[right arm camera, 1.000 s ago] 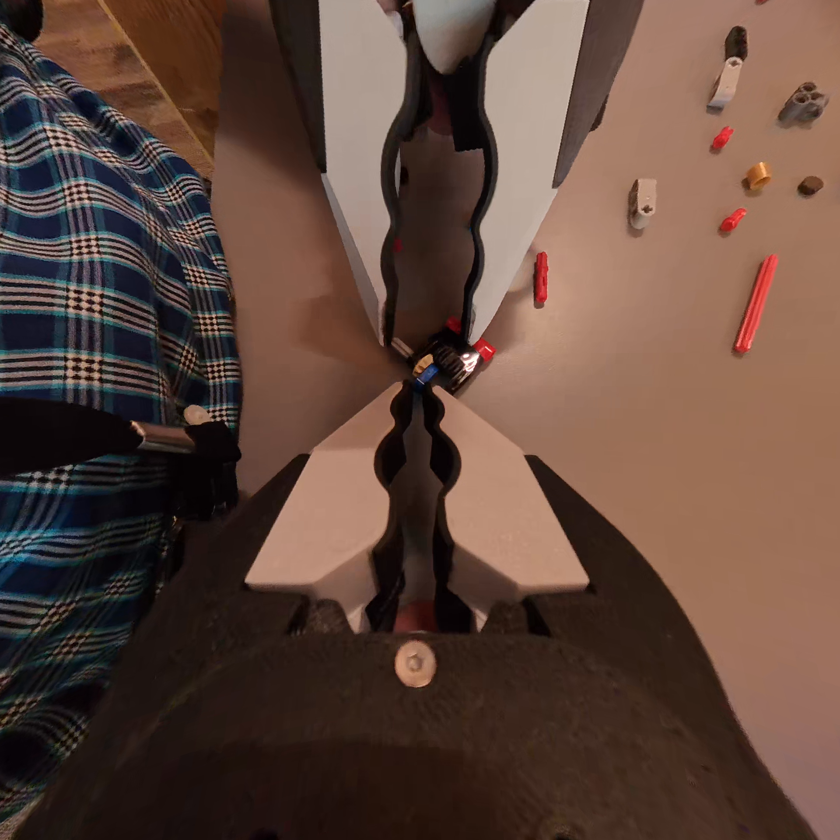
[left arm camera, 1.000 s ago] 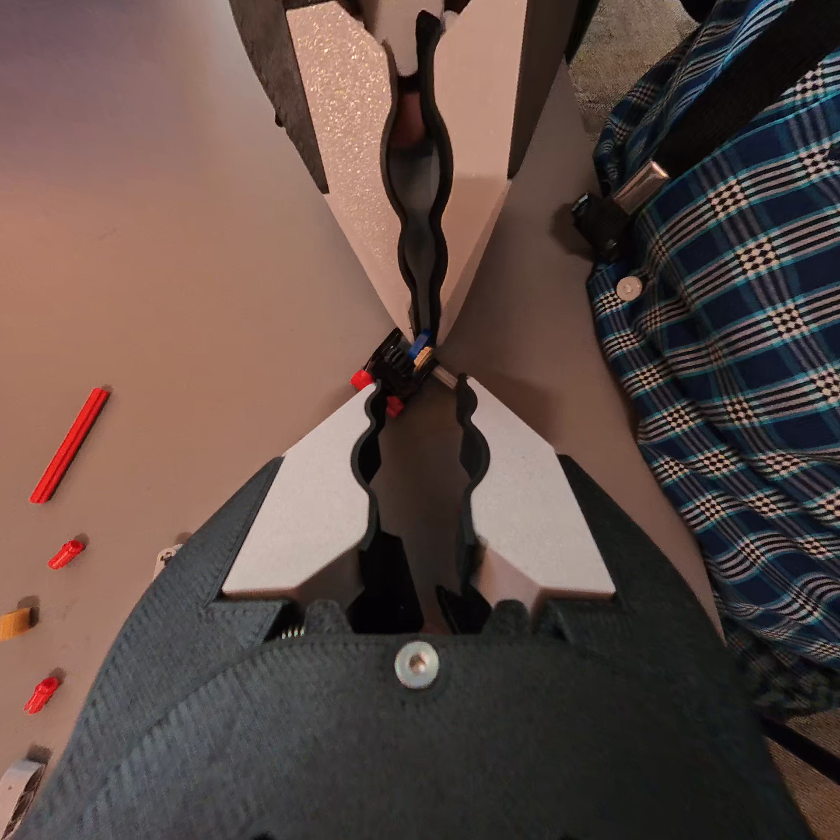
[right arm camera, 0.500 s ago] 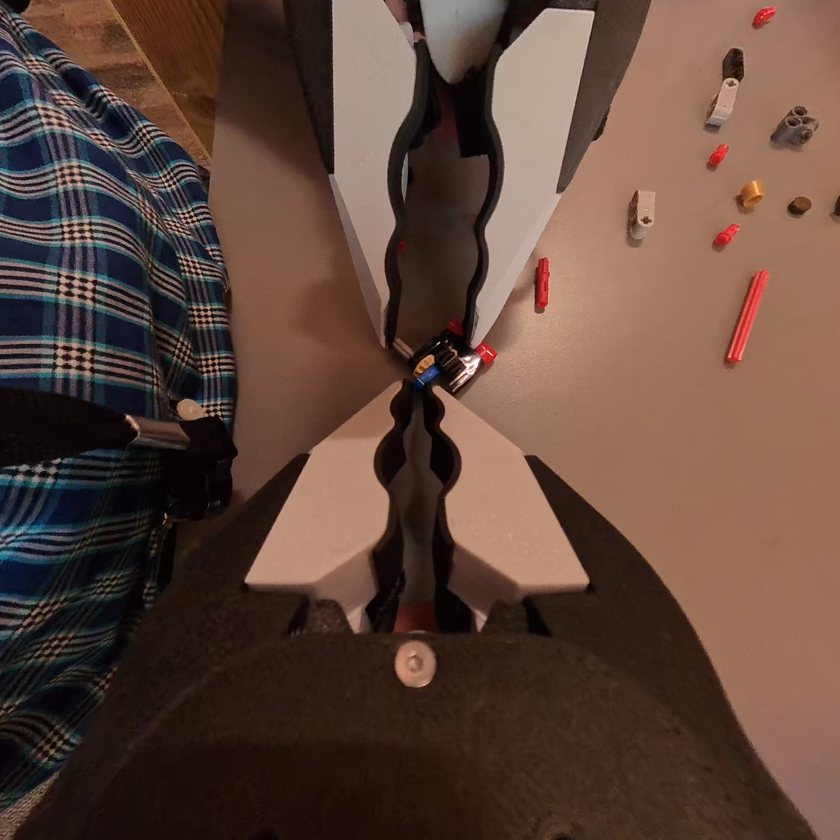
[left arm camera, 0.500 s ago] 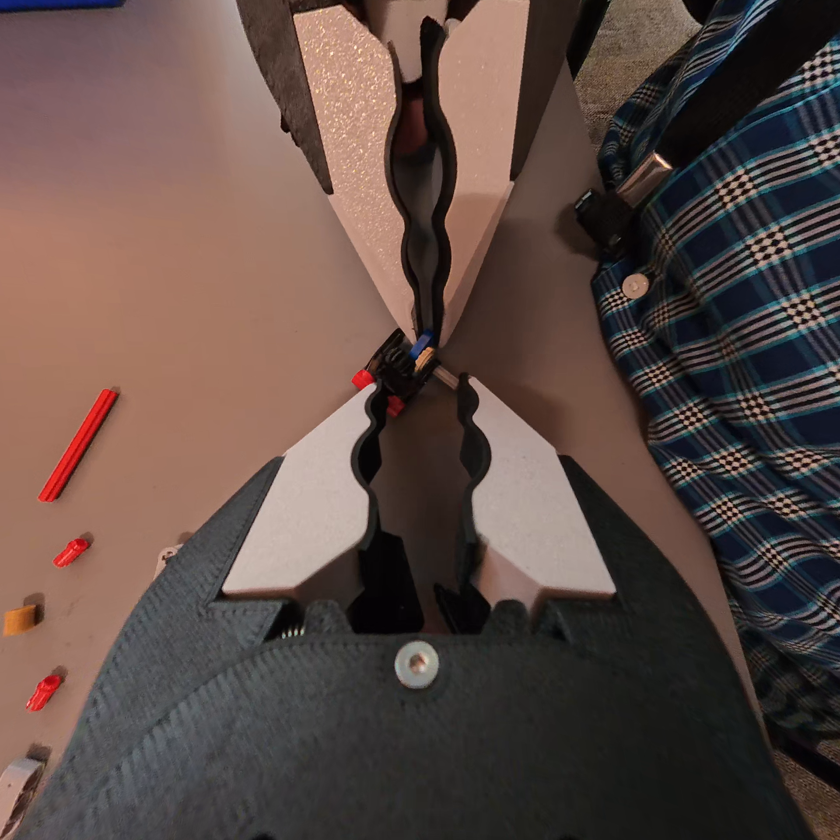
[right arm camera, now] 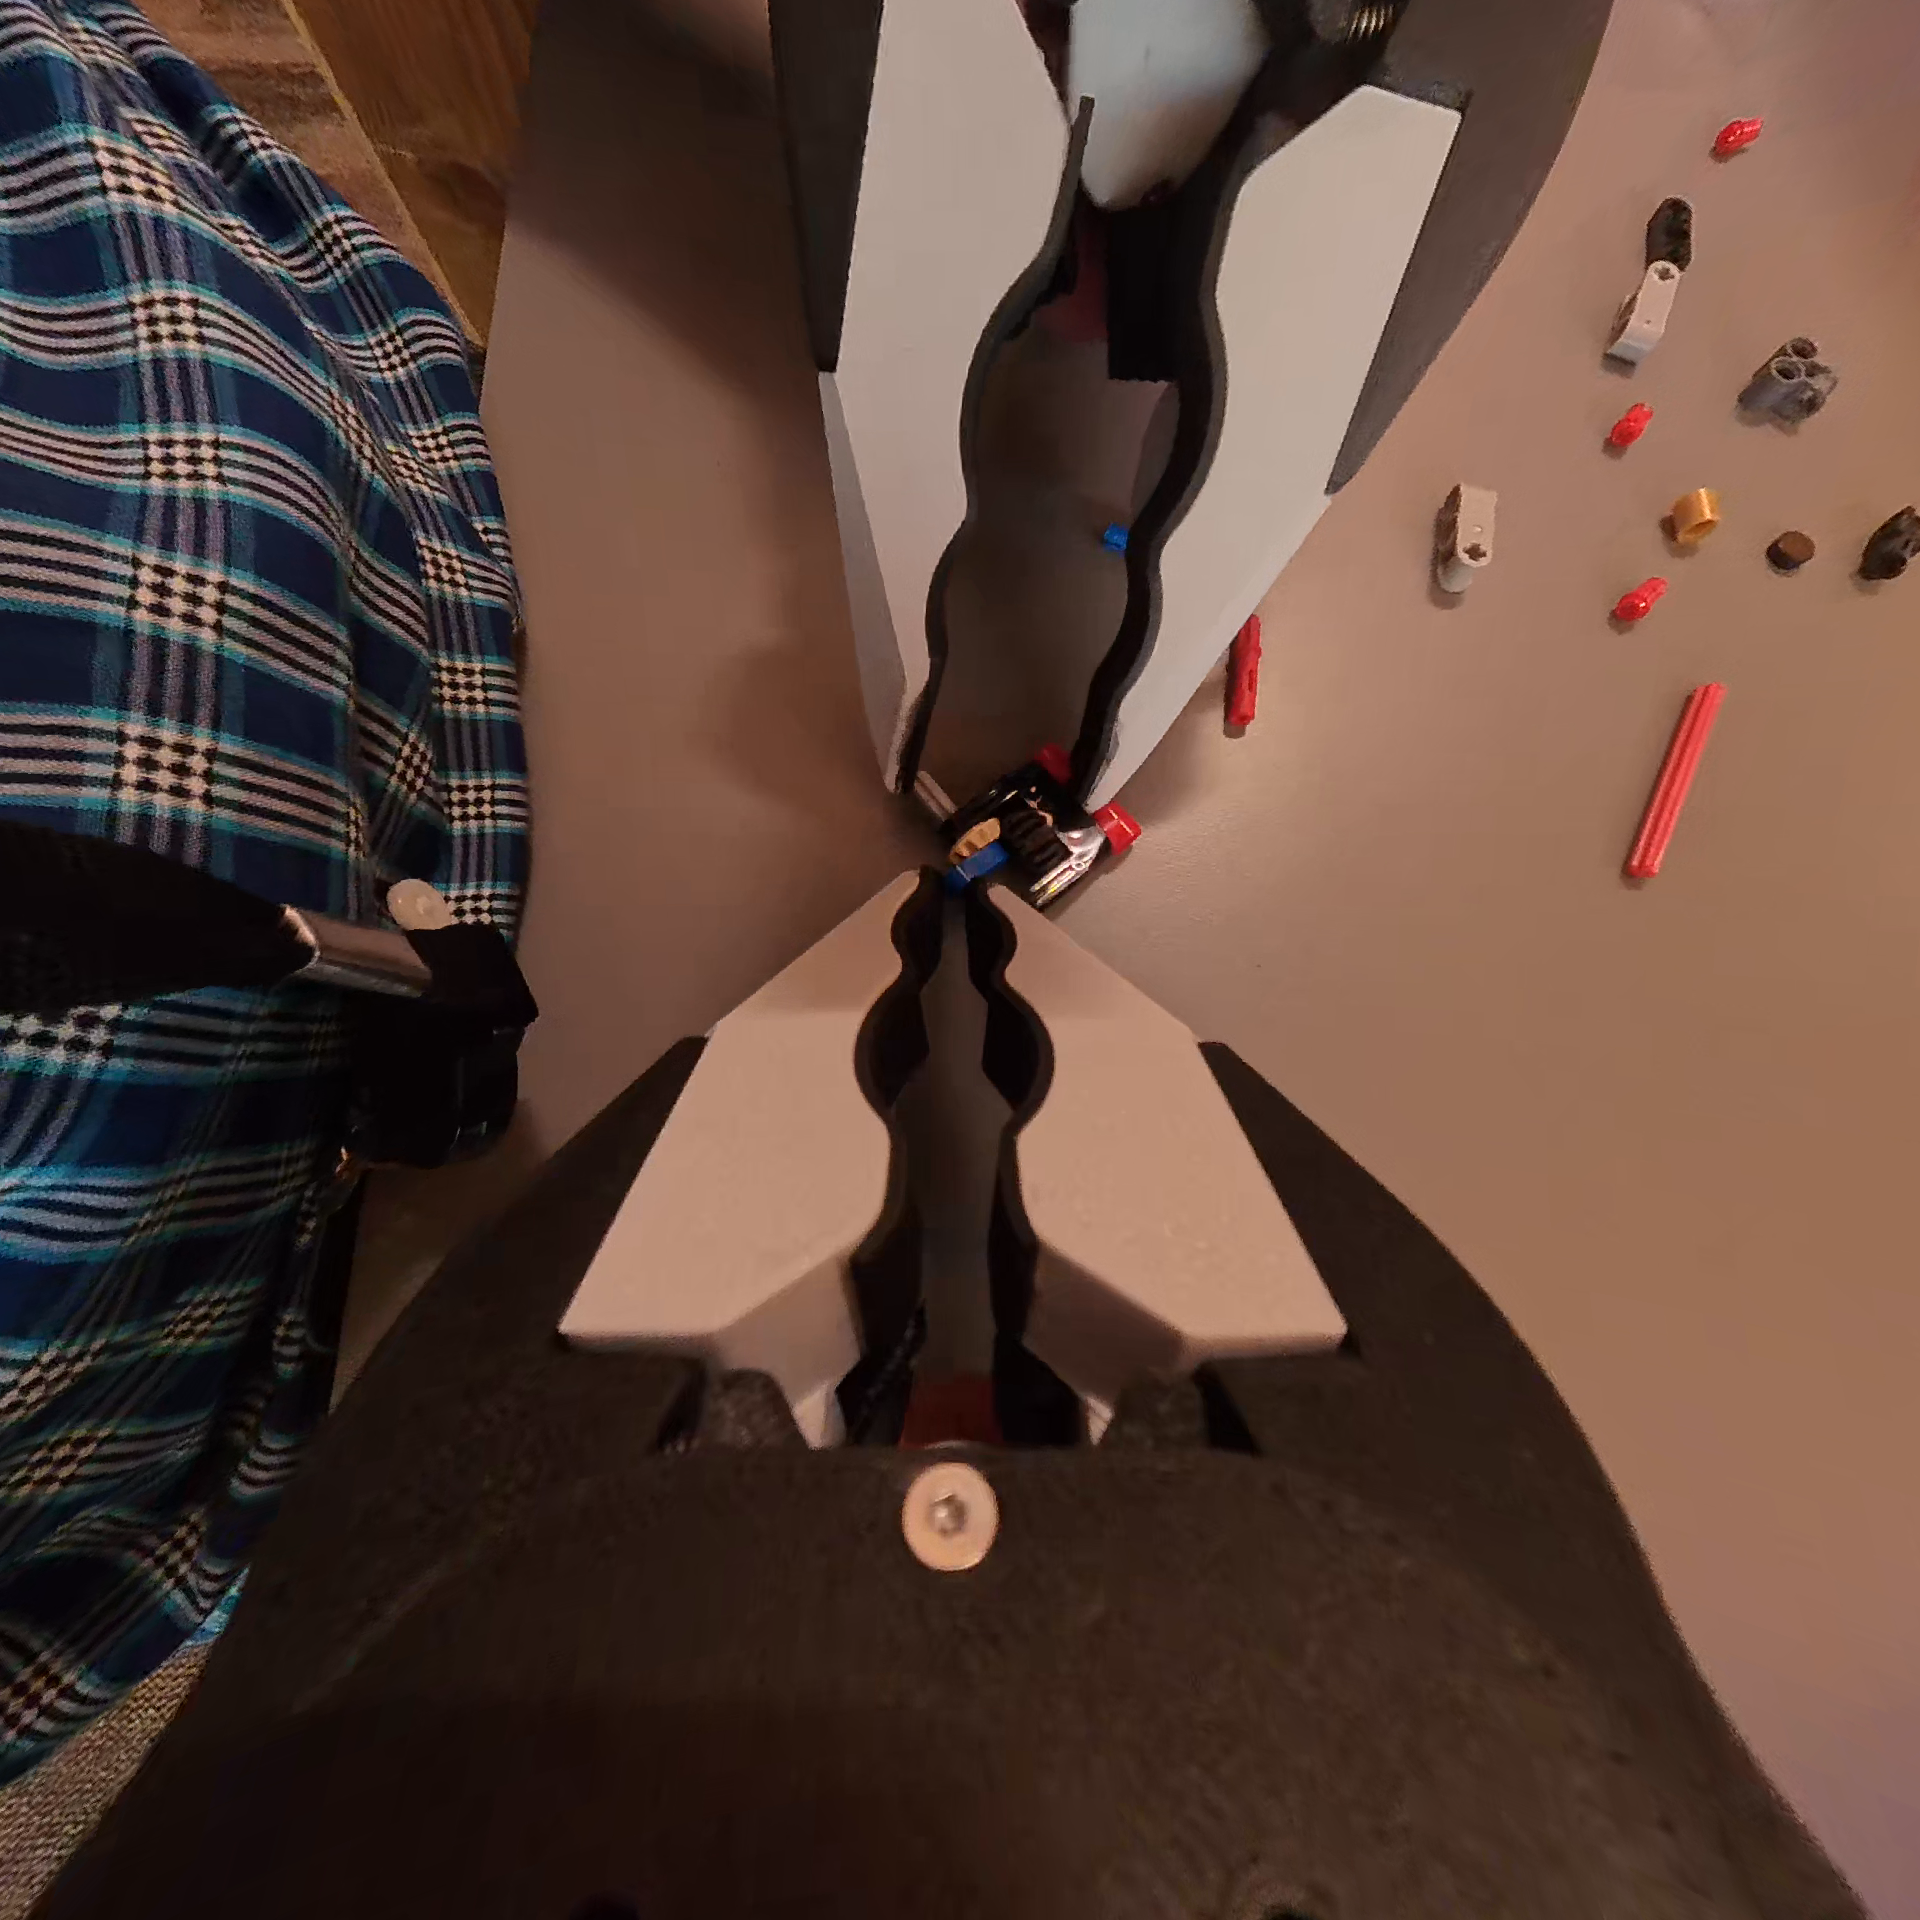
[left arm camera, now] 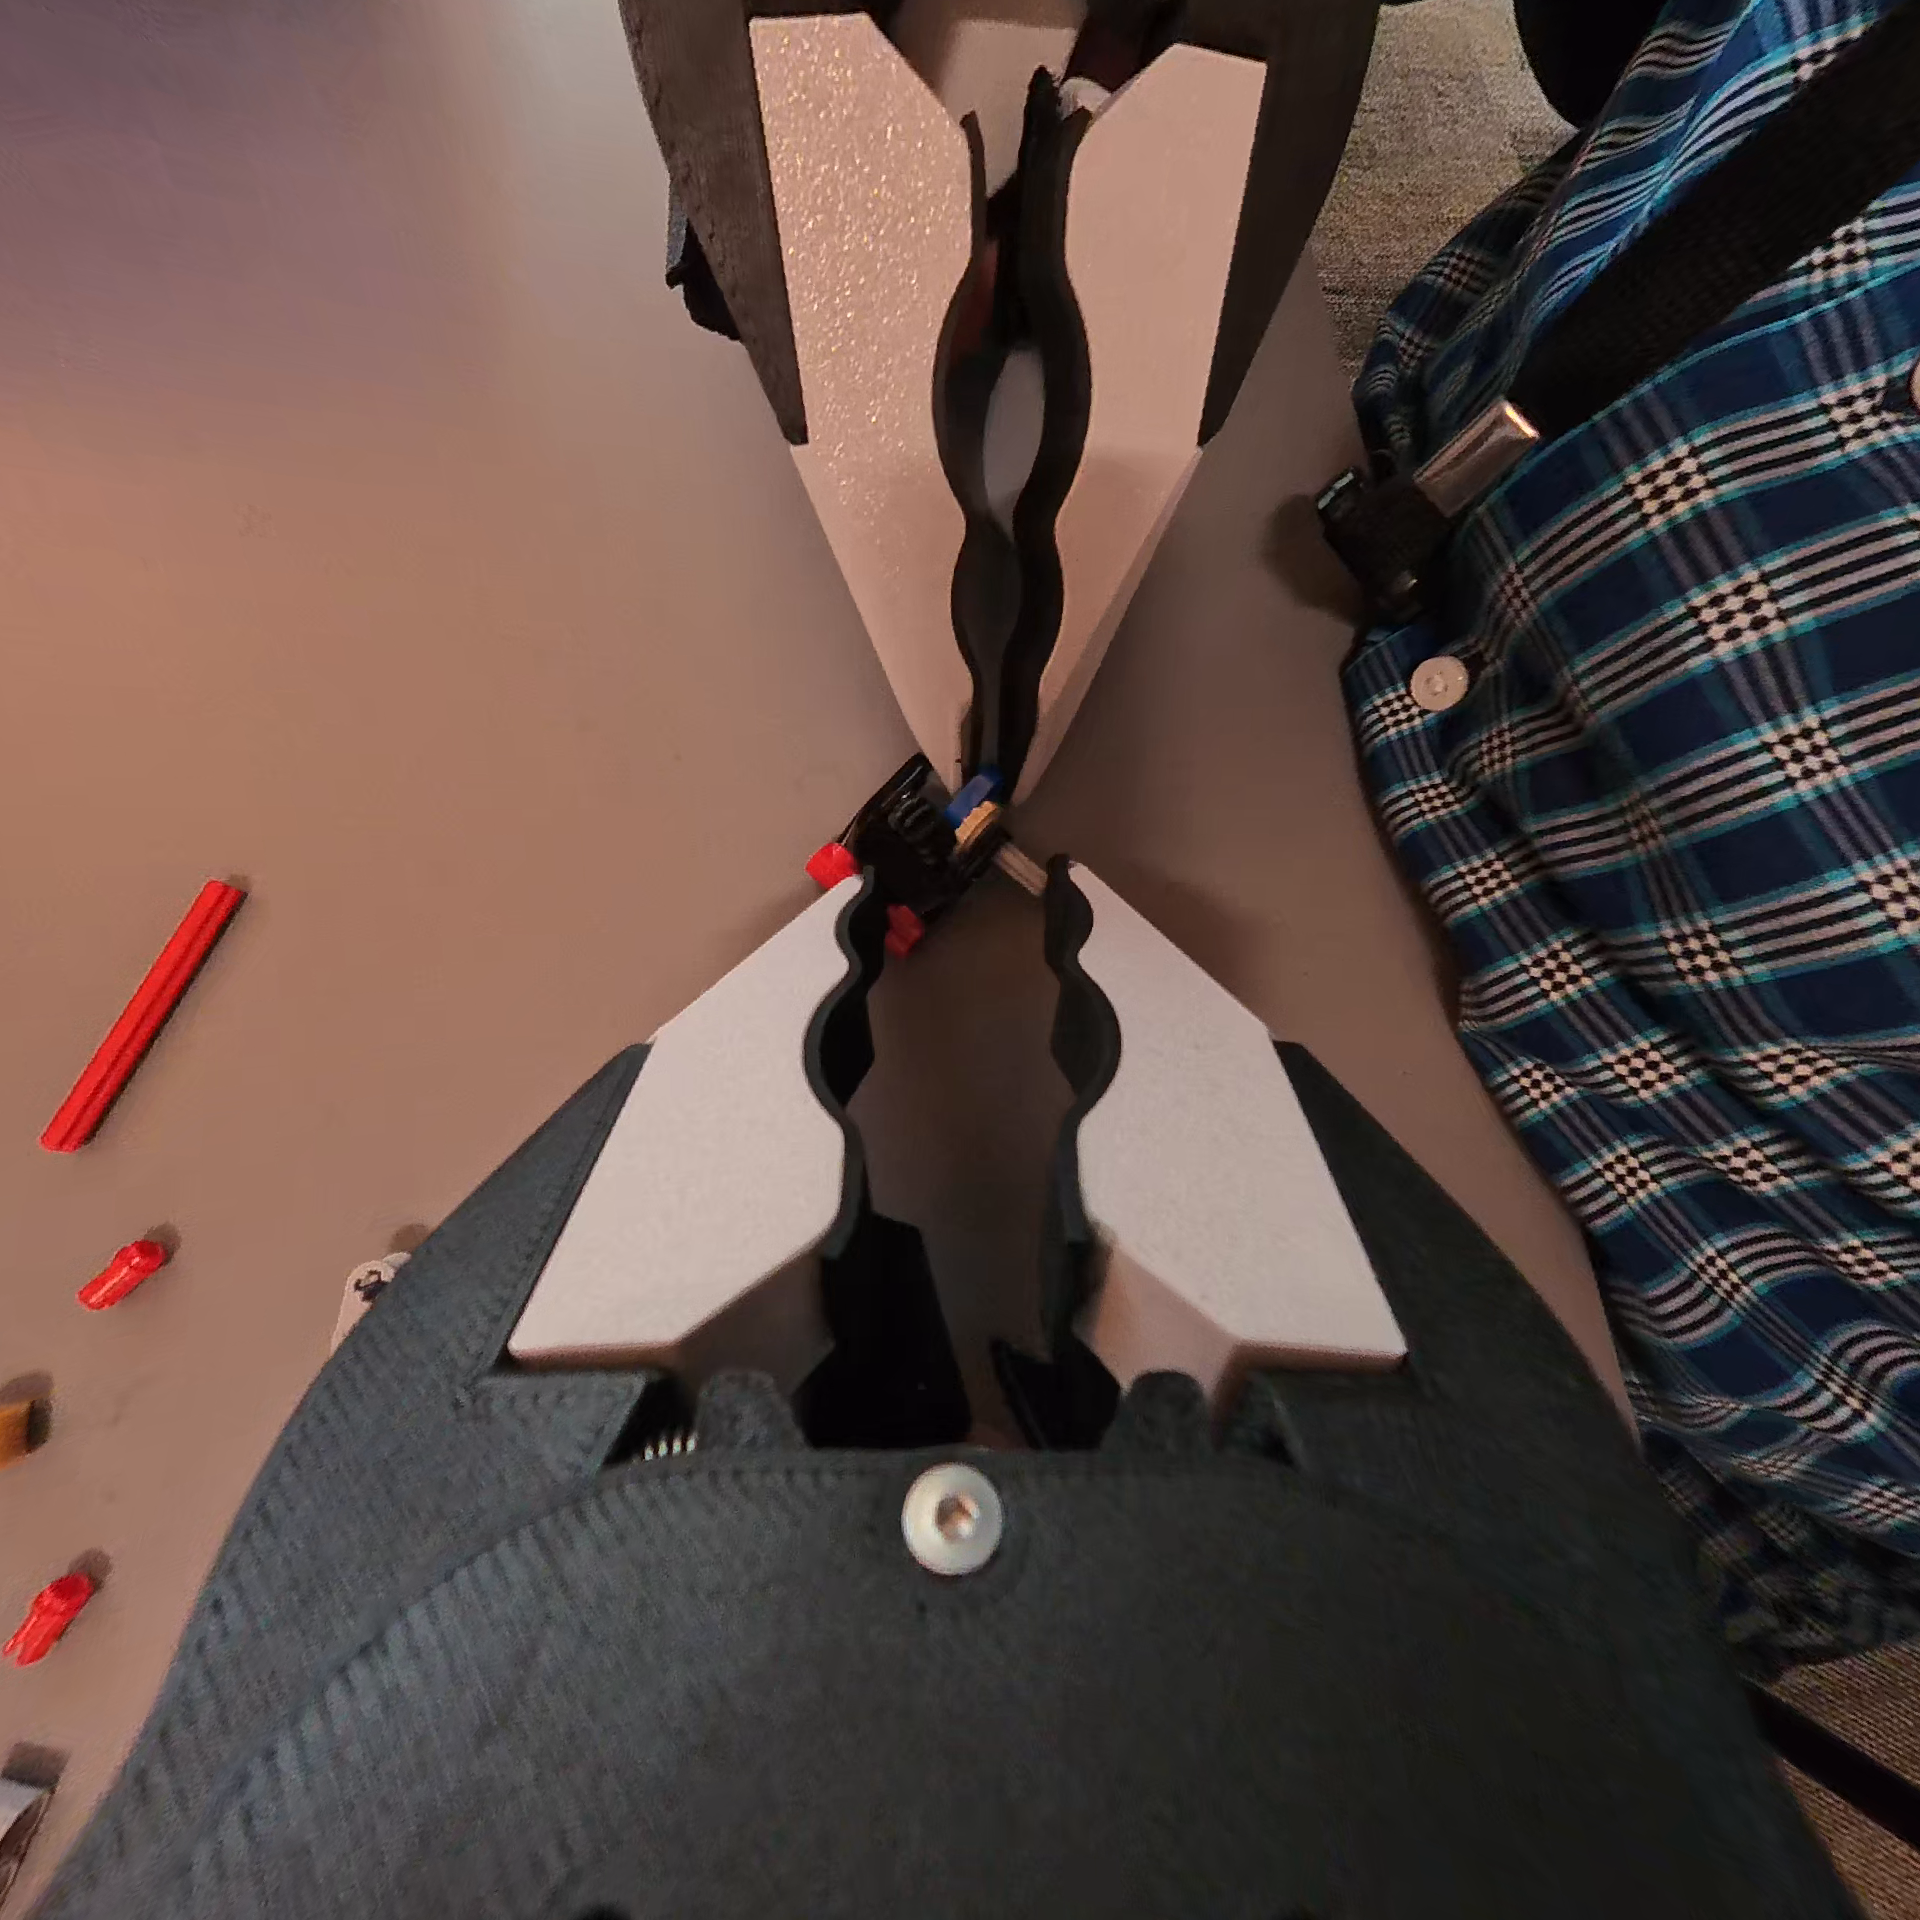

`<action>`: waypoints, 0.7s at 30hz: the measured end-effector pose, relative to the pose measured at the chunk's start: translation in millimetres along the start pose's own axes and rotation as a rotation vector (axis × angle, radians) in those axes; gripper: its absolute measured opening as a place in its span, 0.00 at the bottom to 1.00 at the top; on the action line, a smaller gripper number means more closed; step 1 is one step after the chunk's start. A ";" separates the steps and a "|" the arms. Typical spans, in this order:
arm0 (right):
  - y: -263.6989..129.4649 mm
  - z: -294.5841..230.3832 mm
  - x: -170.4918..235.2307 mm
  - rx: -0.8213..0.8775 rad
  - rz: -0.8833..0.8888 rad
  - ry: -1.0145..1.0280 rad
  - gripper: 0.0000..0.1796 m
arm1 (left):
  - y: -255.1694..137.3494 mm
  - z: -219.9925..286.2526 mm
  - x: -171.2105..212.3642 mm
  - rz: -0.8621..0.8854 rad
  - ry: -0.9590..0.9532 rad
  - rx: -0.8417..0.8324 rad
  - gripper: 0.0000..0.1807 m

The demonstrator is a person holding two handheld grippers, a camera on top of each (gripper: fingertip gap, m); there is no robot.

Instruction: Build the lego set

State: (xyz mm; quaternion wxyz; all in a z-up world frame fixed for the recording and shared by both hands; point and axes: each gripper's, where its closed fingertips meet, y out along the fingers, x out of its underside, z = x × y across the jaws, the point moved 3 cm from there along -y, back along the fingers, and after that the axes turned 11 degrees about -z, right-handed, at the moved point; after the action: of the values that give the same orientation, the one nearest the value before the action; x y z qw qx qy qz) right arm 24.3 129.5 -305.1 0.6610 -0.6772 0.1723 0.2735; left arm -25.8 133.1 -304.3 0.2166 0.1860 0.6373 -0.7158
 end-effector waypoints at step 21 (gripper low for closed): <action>2.9 1.9 -0.1 0.005 0.003 -0.003 0.01 | 0.8 -0.5 1.3 0.014 0.002 -0.019 0.15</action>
State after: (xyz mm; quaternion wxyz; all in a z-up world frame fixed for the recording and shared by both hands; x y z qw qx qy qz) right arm 22.3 131.2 -307.3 0.6627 -0.6748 0.1728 0.2751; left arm -26.5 133.4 -305.7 0.2228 0.1890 0.6429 -0.7080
